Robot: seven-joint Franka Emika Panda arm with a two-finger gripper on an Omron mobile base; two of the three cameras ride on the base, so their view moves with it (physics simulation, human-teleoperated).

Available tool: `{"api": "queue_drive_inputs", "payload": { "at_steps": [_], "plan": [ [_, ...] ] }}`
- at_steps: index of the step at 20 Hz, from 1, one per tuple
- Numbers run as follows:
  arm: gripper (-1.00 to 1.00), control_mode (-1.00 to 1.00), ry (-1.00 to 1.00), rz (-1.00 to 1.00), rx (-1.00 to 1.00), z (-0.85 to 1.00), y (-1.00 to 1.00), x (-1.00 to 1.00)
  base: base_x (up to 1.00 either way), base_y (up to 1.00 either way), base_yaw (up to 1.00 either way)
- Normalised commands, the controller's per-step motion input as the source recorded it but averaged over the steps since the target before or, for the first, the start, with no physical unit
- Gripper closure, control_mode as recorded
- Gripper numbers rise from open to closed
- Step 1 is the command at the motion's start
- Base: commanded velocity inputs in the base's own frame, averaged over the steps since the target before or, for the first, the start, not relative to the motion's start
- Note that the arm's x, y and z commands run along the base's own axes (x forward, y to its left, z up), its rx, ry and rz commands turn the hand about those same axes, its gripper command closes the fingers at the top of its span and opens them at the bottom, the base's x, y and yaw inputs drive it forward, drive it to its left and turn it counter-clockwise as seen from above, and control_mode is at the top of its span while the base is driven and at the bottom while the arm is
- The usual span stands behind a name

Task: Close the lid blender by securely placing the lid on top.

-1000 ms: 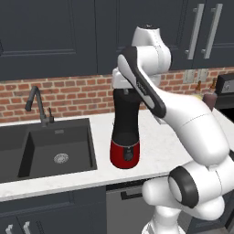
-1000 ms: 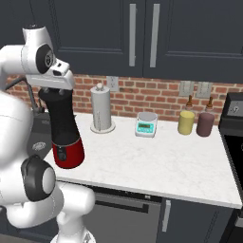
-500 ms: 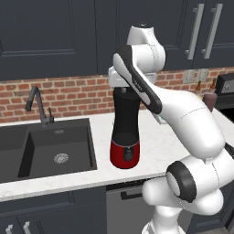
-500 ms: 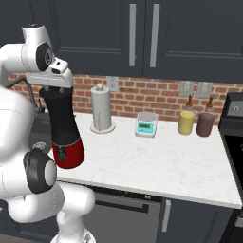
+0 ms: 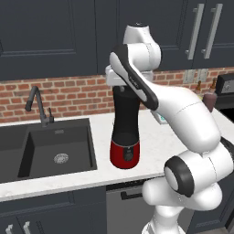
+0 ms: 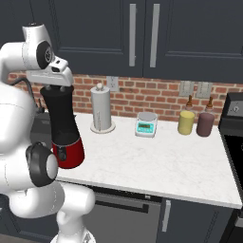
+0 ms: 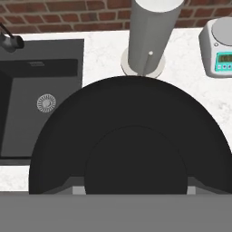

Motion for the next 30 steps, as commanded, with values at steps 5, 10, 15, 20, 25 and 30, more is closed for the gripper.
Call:
{"api": "queue_drive_inputs", "payload": {
  "at_steps": [5,10,15,20,25,30],
  "plan": [
    [1.0,-1.0,0.0,0.0,0.0,-0.11,0.0,0.14,0.0,0.0,0.0],
    [1.0,-1.0,-0.01,0.0,0.0,-0.12,0.0,0.11,0.0,0.0,0.0],
    [1.0,-1.0,-0.01,0.0,0.0,-0.13,0.0,0.13,0.0,0.0,0.0],
    [1.0,-1.0,-0.01,0.0,0.0,-0.13,0.01,0.1,0.0,0.0,0.0],
    [1.0,-1.0,0.0,0.0,0.0,-0.09,0.07,0.05,0.0,0.0,0.0],
    [1.0,-1.0,0.0,0.0,0.0,-0.1,0.09,0.03,0.0,0.0,0.0]
  ]
}}
